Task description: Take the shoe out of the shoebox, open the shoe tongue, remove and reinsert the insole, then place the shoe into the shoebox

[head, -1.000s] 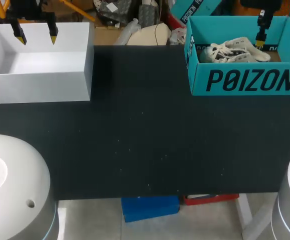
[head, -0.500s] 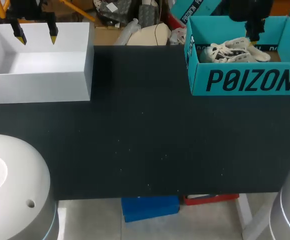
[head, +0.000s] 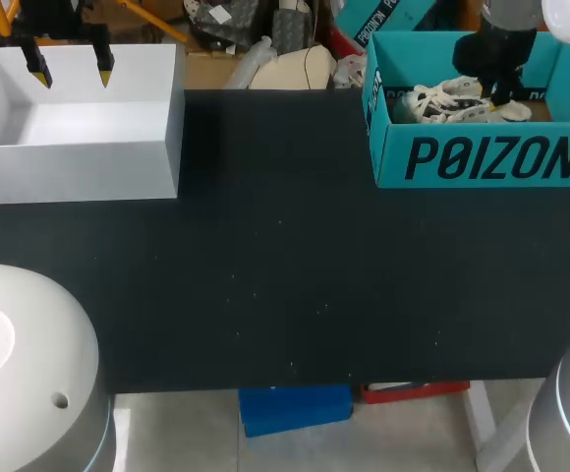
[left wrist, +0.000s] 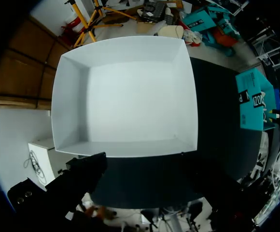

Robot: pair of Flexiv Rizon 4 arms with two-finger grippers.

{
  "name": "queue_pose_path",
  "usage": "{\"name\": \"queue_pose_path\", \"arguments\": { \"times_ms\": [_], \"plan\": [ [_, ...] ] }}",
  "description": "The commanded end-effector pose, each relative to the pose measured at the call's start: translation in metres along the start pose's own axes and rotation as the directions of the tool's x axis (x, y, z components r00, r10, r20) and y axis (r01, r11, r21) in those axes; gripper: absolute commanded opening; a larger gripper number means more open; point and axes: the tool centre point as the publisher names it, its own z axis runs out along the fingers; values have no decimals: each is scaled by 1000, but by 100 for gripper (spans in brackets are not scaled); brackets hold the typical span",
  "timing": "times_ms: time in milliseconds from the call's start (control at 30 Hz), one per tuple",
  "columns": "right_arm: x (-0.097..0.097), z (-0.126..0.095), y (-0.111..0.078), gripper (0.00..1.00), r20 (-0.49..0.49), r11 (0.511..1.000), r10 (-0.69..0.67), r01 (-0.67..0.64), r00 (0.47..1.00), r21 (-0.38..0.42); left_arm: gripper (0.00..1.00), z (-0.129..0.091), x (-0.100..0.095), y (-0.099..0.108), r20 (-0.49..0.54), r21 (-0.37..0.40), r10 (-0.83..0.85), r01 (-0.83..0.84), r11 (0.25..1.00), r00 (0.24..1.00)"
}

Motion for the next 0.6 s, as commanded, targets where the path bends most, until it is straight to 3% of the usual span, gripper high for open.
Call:
{"name": "queue_pose_path", "arguments": {
  "times_ms": [33,600],
  "plan": [
    [-15,11,-2,36,-20,1000,4,-5,1000,-8,100,0,1,1,3,-1,-2,3,1000,1000],
    [-19,44,3,26,-65,997,71,-73,995,-32,100,0,1,1,3,-1,-2,3,1000,1000]
  ]
}}
